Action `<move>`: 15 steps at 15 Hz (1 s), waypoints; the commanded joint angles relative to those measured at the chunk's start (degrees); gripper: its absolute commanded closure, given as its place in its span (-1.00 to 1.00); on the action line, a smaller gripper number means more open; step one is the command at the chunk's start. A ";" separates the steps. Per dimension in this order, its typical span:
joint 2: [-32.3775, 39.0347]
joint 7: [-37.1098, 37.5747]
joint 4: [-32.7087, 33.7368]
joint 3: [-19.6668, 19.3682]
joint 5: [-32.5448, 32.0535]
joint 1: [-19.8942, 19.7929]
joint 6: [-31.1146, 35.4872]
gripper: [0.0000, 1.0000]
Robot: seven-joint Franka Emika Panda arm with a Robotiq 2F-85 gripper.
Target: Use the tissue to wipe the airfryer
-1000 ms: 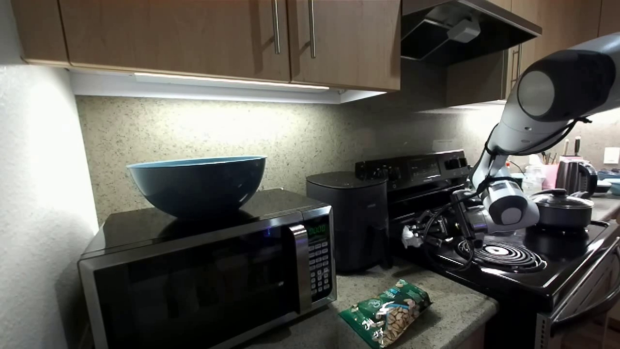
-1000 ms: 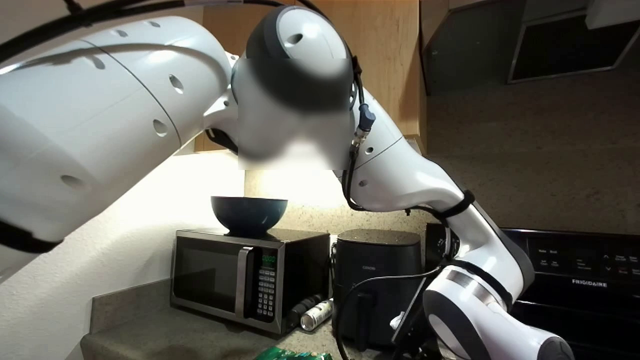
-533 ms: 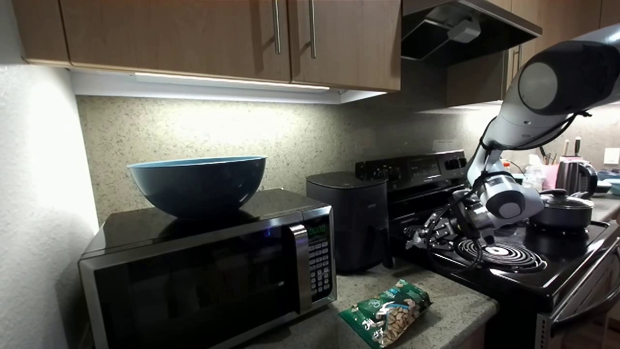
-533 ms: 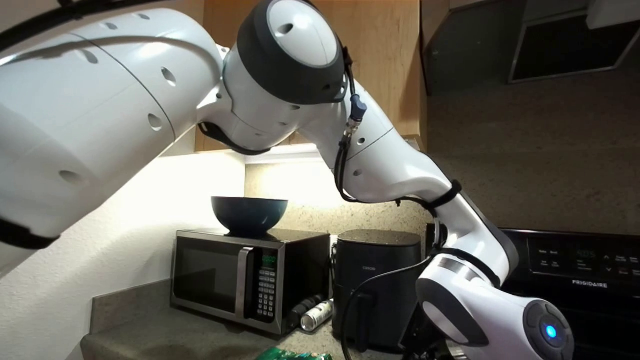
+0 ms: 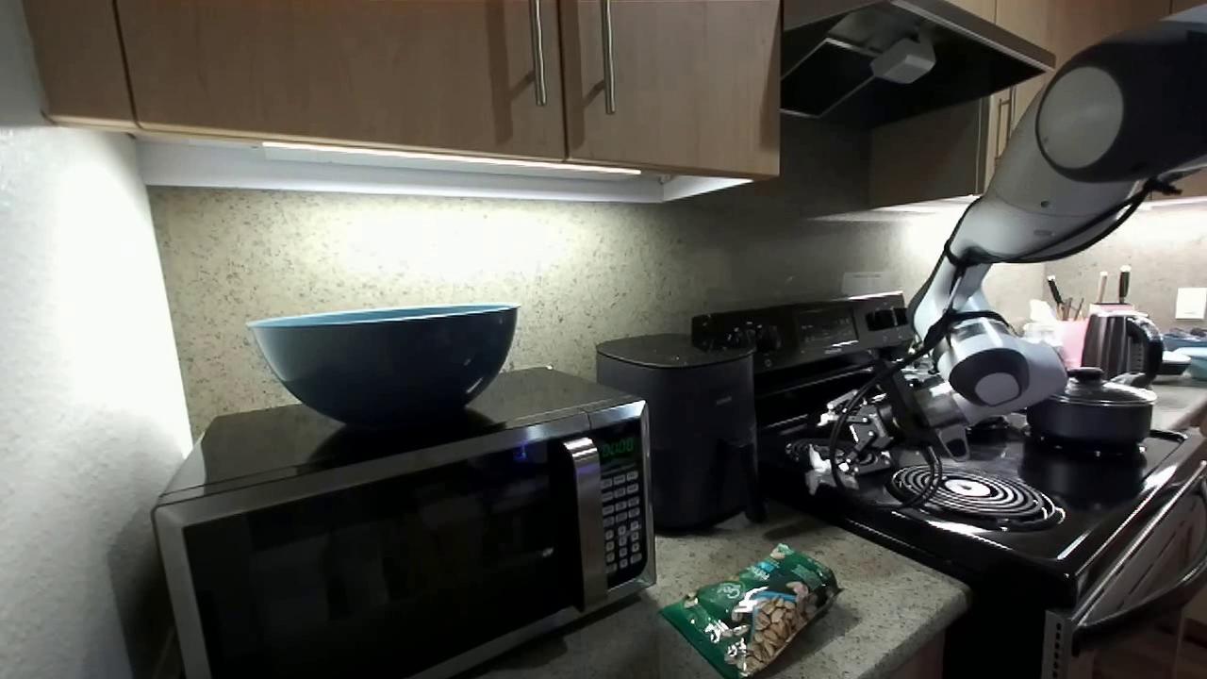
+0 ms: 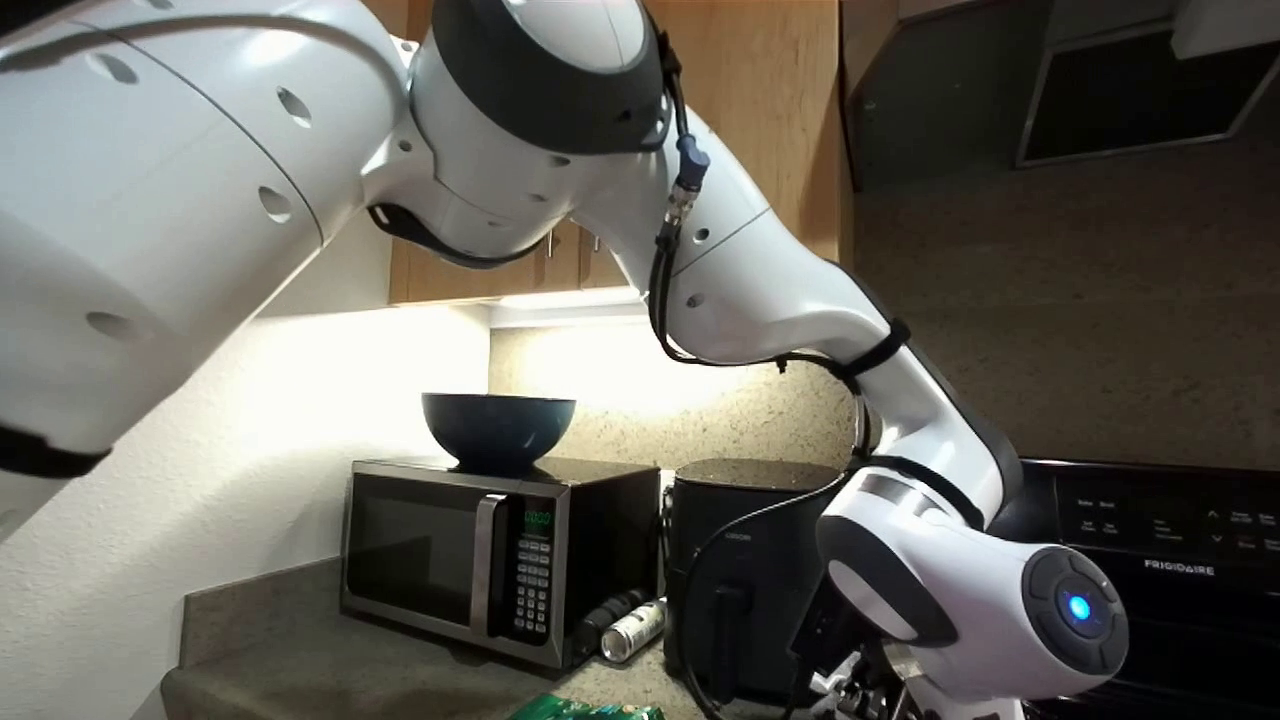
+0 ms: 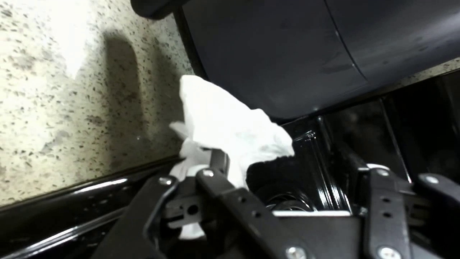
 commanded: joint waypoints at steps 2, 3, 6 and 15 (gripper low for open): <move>-10.17 -5.47 -9.92 0.65 3.43 -1.93 -2.94 -1.00; -11.65 -6.32 -11.30 0.45 3.99 -2.14 -3.95 -1.00; -15.43 -8.60 -15.48 -0.39 4.59 -2.06 -6.57 -1.00; -12.16 -22.13 -13.56 -0.41 23.32 3.43 17.38 -1.00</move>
